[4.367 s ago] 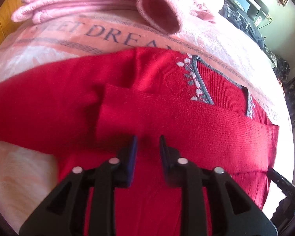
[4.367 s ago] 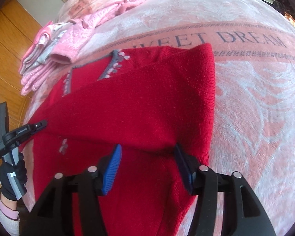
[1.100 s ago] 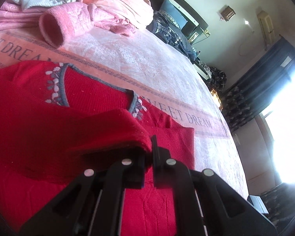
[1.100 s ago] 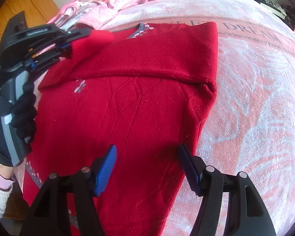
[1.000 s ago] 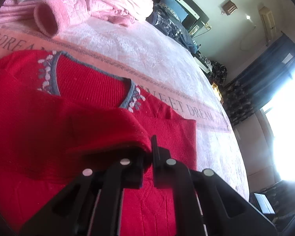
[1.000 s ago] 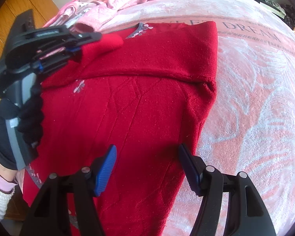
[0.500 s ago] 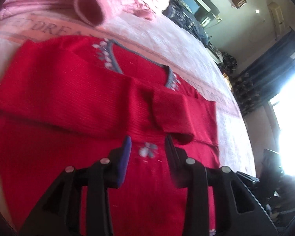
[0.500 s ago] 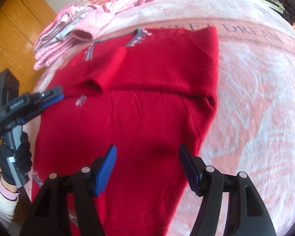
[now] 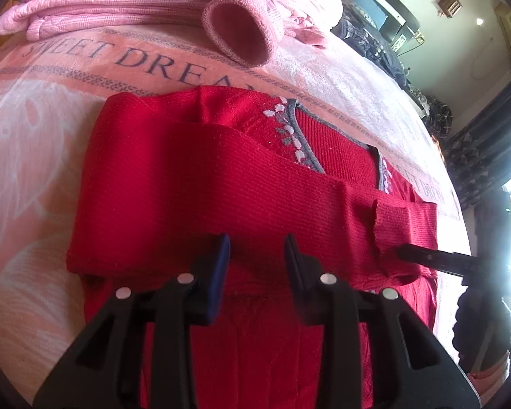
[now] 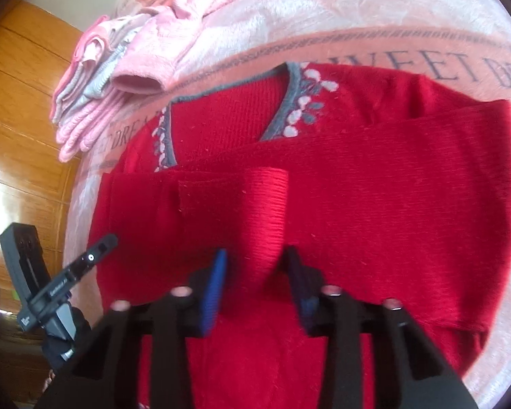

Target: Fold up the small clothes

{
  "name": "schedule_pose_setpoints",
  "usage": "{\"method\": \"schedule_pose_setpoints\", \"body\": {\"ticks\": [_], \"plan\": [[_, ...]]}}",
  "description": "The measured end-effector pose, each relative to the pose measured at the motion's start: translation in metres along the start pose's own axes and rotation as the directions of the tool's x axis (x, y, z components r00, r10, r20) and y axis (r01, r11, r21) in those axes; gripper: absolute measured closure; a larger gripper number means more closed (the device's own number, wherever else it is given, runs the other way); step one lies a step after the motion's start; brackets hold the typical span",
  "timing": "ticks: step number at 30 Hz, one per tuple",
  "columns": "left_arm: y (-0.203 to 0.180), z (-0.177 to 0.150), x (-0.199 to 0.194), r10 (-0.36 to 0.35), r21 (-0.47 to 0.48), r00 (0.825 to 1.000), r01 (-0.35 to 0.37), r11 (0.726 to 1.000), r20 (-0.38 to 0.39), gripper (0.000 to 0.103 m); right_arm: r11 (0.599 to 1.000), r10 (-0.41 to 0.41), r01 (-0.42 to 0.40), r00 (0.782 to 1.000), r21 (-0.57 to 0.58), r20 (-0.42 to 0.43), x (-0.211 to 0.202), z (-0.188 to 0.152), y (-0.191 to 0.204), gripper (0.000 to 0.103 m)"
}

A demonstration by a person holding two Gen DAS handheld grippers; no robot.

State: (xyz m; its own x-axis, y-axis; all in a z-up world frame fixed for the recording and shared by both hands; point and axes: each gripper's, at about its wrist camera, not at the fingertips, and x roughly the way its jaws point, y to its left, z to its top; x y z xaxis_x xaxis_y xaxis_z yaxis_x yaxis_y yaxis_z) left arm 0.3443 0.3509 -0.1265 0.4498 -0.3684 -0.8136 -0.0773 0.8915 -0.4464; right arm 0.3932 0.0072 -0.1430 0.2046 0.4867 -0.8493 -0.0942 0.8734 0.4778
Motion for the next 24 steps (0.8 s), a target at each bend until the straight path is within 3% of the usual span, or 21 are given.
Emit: {"method": "schedule_pose_setpoints", "body": {"ticks": [2,4,9,11,16,20,24], "plan": [[-0.001,0.0,-0.007,0.0,0.002,1.0,0.0,1.0,0.012,0.069,1.0,0.01,-0.009,1.0,-0.027,0.022,-0.003,0.0,0.005,0.093],[-0.004,-0.002,-0.016,0.015,0.01,0.999,-0.016,1.0,0.042,0.062,0.998,0.003,-0.001,0.999,-0.056,0.043,-0.011,-0.001,0.008,0.095],[0.01,0.011,-0.011,0.038,-0.032,0.999,-0.037,0.999,0.036,0.061,0.992,-0.097,0.106,0.989,-0.072,0.111,-0.037,-0.002,-0.005,0.095],[0.017,0.012,0.005,0.046,-0.057,0.999,-0.047,0.997,-0.015,0.061,0.981,-0.172,0.176,0.983,-0.075,0.064,-0.026,-0.003,-0.014,0.093],[0.029,0.014,0.01,-0.008,-0.119,1.0,0.006,0.993,-0.02,0.061,0.979,-0.177,0.183,0.982,-0.093,0.063,-0.026,-0.006,-0.018,0.081],[0.017,0.018,-0.009,0.023,-0.075,1.0,-0.023,0.997,0.006,0.061,0.973,-0.173,0.19,0.976,-0.132,0.13,-0.057,-0.007,-0.005,0.08],[-0.009,0.022,-0.013,0.036,-0.009,0.999,-0.036,0.999,0.025,0.057,0.955,-0.184,0.198,0.98,-0.222,0.081,-0.042,-0.005,0.03,0.073]]}}
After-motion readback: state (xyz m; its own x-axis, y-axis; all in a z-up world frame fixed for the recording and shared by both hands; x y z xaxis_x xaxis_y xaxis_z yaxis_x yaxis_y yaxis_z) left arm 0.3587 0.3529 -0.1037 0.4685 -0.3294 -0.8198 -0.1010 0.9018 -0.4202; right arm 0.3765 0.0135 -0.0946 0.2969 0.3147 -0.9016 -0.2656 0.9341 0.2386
